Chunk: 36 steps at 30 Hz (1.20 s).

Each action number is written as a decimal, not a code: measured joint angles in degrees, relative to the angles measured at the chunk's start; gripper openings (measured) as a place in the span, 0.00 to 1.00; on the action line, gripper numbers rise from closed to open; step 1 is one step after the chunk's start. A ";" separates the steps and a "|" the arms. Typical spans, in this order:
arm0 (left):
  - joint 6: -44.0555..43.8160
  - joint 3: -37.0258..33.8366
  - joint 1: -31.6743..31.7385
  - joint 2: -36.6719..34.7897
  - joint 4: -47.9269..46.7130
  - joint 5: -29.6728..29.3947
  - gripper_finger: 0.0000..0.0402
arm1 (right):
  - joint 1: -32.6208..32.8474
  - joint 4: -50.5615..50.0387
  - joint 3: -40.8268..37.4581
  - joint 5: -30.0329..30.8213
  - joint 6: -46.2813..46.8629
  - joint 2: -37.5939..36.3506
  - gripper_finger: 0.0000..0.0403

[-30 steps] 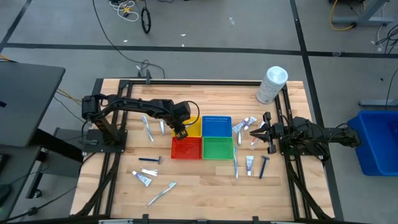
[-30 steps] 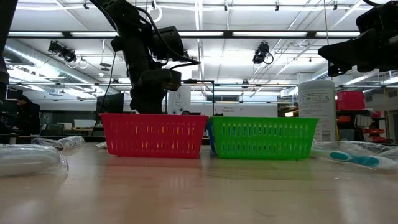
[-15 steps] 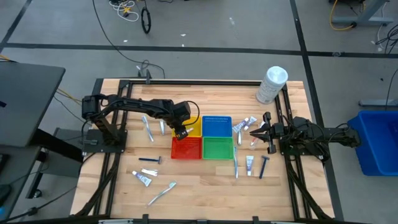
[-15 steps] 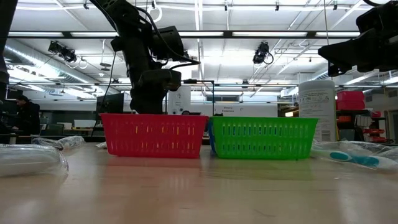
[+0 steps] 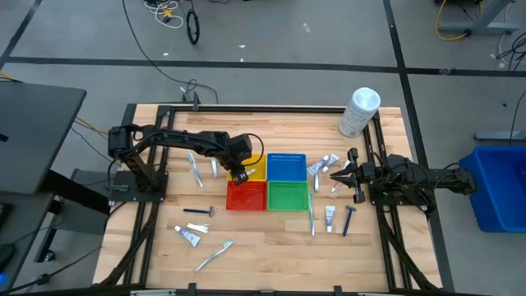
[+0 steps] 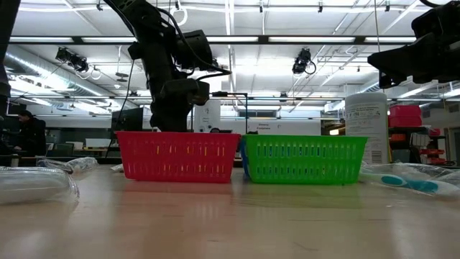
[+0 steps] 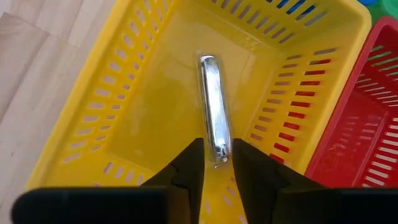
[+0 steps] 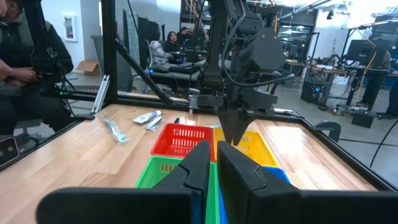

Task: Pick & Place Travel size toiletries
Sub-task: Put the middle left nail cutter into the yellow bin

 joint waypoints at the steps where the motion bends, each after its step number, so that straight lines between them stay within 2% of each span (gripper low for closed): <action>1: 0.01 0.00 0.00 0.00 0.00 0.02 0.19 | 0.01 0.00 -0.01 -0.01 0.00 0.00 0.10; 18: 0.01 0.02 0.00 -2.01 -0.08 0.00 0.02 | -0.01 0.00 -0.02 -0.01 0.00 0.00 0.10; 36: 2.46 0.04 -1.03 -18.72 -5.10 -0.72 0.02 | 0.00 0.02 0.00 -0.01 0.00 0.00 0.10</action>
